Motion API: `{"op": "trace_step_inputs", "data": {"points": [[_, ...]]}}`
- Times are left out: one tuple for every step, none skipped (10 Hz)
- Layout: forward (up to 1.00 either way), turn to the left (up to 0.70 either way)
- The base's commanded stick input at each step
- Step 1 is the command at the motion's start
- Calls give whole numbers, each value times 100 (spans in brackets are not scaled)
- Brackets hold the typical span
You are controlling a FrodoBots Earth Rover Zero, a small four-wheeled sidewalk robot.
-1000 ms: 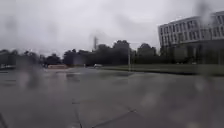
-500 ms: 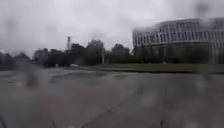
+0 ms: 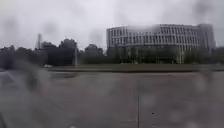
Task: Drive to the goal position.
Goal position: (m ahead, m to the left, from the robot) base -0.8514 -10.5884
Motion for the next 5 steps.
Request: {"op": "trace_step_inputs", "data": {"points": [[0, -45], [0, -45], [0, -45], [0, -45], [0, -45]]}}
